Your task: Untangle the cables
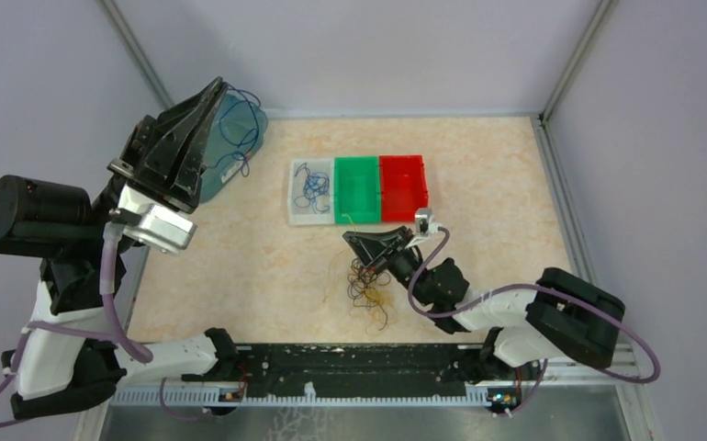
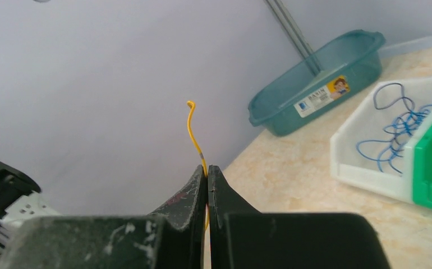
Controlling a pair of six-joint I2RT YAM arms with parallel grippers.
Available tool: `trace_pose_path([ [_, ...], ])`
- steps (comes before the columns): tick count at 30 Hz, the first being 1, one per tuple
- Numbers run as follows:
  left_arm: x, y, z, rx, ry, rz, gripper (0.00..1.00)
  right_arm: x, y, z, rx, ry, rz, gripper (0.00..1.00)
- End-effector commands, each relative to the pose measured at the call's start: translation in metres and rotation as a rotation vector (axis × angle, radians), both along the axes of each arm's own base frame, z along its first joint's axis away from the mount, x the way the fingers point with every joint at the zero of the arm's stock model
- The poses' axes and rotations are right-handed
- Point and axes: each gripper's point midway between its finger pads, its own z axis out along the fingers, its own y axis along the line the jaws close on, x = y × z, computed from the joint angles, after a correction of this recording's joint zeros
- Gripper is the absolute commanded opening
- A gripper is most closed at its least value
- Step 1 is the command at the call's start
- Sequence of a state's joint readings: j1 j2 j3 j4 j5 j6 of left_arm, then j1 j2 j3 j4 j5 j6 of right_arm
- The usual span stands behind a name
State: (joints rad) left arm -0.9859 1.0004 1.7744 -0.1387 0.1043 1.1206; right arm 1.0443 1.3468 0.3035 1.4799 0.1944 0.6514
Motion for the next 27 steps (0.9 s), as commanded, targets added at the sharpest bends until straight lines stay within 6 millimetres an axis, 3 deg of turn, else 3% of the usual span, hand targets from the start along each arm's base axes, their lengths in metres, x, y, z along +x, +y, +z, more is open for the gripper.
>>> trace_pose_path([
  [1, 0.000, -0.001, -0.004, 0.007, 0.015, -0.010, 0.00, 0.016, -0.004, -0.002, -0.164, -0.009, -0.102, 0.13],
  [5, 0.002, -0.008, -0.015, 0.039, 0.038, -0.020, 0.00, 0.023, -0.014, -0.026, -0.361, 0.012, -0.161, 0.48],
  [7, 0.005, -0.012, -0.022, 0.050, 0.052, -0.023, 0.00, 0.024, -0.021, -0.031, -0.424, 0.010, -0.189, 0.55],
  [11, 0.020, -0.024, -0.045, 0.094, 0.102, 0.003, 0.00, 0.027, -0.037, -0.029, -0.485, 0.004, -0.245, 0.59],
  [16, 0.061, -0.039, -0.085, 0.150, 0.189, 0.148, 0.00, 0.034, -0.065, -0.018, -0.503, 0.021, -0.363, 0.63],
  [22, 0.119, -0.052, -0.135, 0.227, 0.287, 0.316, 0.00, 0.038, -0.089, -0.020, -0.526, 0.072, -0.458, 0.66],
  [27, 0.188, -0.033, -0.179, 0.253, 0.411, 0.393, 0.00, 0.036, -0.100, -0.022, -0.506, 0.090, -0.477, 0.66],
])
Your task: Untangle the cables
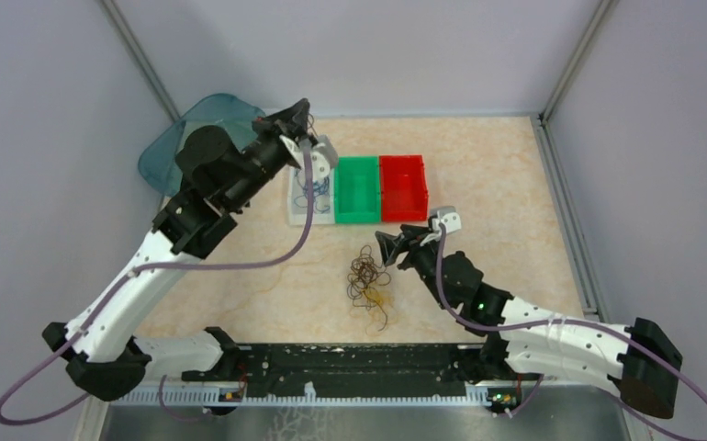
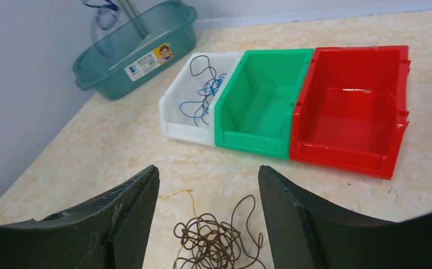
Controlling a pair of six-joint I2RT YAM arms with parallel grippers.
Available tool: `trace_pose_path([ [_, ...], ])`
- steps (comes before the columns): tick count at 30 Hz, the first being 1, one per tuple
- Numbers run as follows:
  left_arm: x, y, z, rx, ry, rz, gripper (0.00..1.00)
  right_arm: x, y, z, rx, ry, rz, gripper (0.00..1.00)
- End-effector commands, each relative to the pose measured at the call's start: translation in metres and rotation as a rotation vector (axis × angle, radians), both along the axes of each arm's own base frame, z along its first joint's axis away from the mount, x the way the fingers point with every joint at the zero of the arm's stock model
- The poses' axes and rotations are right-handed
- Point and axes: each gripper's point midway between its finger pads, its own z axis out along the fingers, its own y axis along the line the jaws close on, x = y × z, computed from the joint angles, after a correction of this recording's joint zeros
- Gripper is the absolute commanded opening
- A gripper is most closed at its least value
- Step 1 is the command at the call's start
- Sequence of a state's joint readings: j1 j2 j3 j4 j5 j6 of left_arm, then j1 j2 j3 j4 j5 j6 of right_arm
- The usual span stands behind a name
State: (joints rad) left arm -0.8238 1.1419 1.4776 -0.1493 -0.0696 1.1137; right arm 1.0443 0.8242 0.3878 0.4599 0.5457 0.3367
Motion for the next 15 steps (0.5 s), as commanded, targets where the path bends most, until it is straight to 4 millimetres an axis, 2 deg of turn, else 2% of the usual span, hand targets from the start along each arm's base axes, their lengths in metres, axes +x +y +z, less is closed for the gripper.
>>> trace_pose_path([
  [1, 0.057, 0.029, -0.025, -0.041, 0.084, 0.107, 0.00, 0.004, -0.017, 0.020, 0.053, -0.020, -0.069, 0.66],
  [6, 0.106, 0.038, -0.073, -0.024, 0.183, 0.163, 0.00, 0.002, -0.021, 0.020, 0.062, -0.017, -0.081, 0.66],
  [11, 0.138, 0.036, -0.114, -0.010, 0.240, 0.193, 0.00, 0.002, -0.021, 0.018, 0.065, -0.014, -0.077, 0.66],
  [15, 0.160, 0.036, -0.140, -0.023, 0.294, 0.212, 0.00, 0.001, -0.021, 0.016, 0.064, -0.011, -0.074, 0.65],
])
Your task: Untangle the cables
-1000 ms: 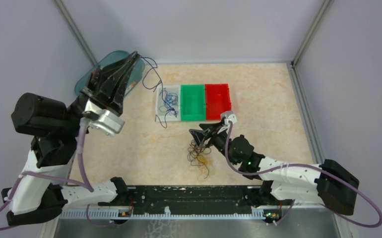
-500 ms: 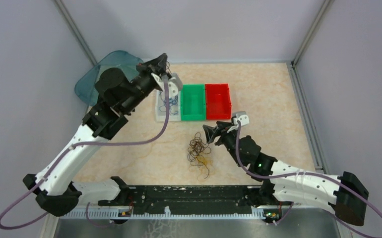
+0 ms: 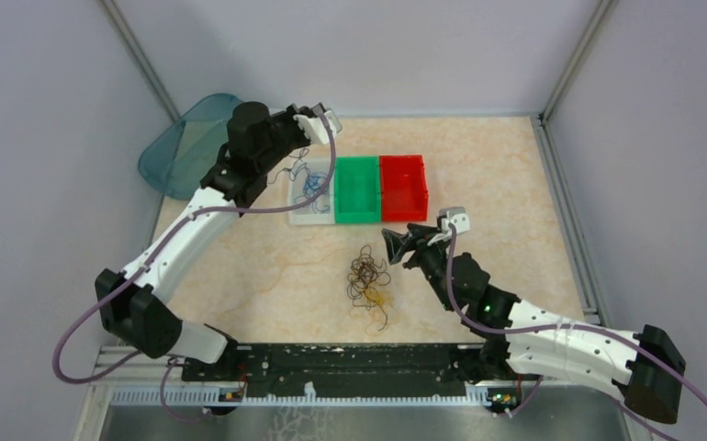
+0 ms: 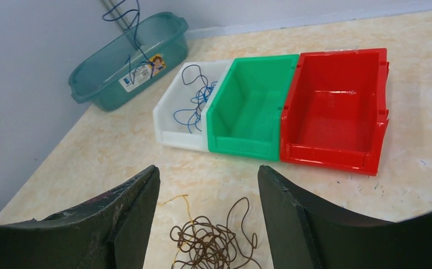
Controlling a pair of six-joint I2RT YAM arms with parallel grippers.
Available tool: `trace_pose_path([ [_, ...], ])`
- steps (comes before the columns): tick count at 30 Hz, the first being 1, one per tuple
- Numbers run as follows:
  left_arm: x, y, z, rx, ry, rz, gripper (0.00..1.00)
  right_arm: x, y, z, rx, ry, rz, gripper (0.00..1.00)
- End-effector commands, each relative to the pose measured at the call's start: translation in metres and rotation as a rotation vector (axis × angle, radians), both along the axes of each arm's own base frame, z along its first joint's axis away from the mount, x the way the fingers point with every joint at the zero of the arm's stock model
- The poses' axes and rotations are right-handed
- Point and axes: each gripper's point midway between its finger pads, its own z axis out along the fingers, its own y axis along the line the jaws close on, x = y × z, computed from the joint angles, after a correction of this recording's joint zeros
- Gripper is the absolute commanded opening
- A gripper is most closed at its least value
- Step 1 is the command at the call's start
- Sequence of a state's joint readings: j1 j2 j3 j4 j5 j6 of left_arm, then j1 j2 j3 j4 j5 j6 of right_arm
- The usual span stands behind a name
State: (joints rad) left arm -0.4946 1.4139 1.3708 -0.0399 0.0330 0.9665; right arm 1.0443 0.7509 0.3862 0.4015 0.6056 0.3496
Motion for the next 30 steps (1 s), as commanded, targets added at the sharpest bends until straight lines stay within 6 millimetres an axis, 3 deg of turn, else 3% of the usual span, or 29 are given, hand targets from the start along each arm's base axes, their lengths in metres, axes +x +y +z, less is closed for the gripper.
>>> trace_pose_path([
  [1, 0.020, 0.001, -0.005, -0.076, -0.001, 0.013, 0.00, 0.001, -0.003, 0.008, 0.035, -0.011, -0.013, 0.65],
  [3, 0.025, -0.001, -0.011, -0.086, 0.017, 0.013, 0.00, 0.001, -0.003, 0.006, 0.025, -0.008, -0.012, 0.65],
  [11, 0.027, -0.010, -0.004, -0.148, 0.043, -0.022, 0.00, 0.001, -0.001, 0.003, 0.012, -0.007, -0.005, 0.65],
  [17, 0.019, -0.017, 0.041, -0.211, 0.000, -0.067, 0.00, 0.001, 0.003, 0.001, 0.005, -0.001, 0.006, 0.65],
  [20, 0.013, -0.018, 0.047, -0.221, 0.008, -0.086, 0.00, 0.002, 0.003, 0.001, 0.008, -0.001, 0.006, 0.65],
  [24, 0.006, -0.019, 0.034, -0.213, 0.031, -0.094, 0.00, 0.002, 0.003, 0.001, 0.012, 0.000, 0.006, 0.65],
  [30, 0.011, -0.017, -0.011, -0.171, 0.085, -0.068, 0.00, 0.002, 0.002, 0.001, 0.008, 0.000, 0.003, 0.65],
])
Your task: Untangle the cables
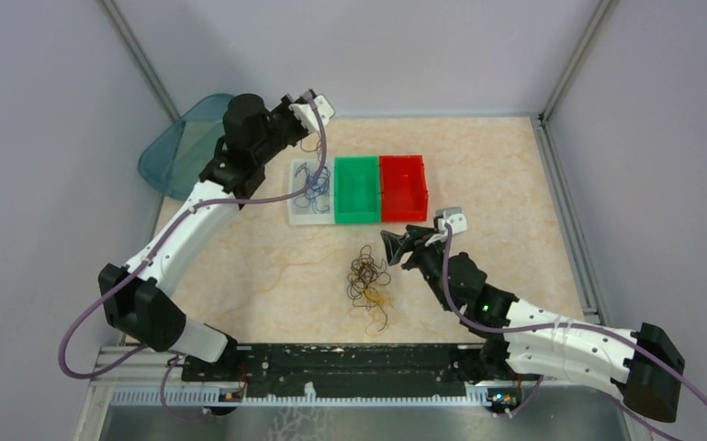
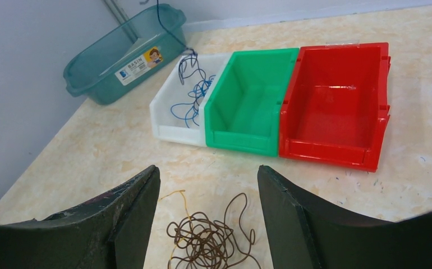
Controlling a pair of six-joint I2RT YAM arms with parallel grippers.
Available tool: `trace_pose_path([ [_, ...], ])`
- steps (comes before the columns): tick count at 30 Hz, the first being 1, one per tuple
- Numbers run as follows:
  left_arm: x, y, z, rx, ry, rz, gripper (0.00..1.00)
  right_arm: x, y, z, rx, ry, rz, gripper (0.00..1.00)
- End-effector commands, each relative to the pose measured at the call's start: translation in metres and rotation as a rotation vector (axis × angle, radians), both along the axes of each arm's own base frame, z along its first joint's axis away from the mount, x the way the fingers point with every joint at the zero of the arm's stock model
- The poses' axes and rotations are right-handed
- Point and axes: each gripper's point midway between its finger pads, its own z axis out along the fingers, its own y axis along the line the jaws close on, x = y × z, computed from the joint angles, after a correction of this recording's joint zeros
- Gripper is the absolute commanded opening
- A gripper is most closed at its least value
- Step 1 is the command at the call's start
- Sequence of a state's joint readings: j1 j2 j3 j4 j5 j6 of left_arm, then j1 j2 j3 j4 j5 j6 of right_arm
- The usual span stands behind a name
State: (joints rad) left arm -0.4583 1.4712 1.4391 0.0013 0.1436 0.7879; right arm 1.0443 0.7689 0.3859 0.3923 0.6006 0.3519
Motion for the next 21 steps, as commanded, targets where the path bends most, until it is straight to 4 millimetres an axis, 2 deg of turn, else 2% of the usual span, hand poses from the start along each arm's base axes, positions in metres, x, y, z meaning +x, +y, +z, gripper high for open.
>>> trace_pose_path([
  [1, 0.001, -0.002, -0.030, 0.020, 0.038, -0.001, 0.00, 0.001, -0.001, 0.008, 0.029, -0.013, -0.003, 0.65],
  [6, 0.012, 0.001, -0.066, 0.055, 0.087, 0.024, 0.00, 0.001, -0.003, 0.005, 0.027, -0.011, -0.009, 0.65],
  [14, 0.042, 0.023, -0.130, 0.184, 0.120, 0.086, 0.00, 0.001, -0.004, 0.002, 0.026, -0.007, -0.017, 0.65],
  [21, 0.044, 0.025, -0.183, 0.337, 0.082, 0.055, 0.00, 0.003, -0.008, 0.003, 0.031, -0.009, -0.032, 0.65],
])
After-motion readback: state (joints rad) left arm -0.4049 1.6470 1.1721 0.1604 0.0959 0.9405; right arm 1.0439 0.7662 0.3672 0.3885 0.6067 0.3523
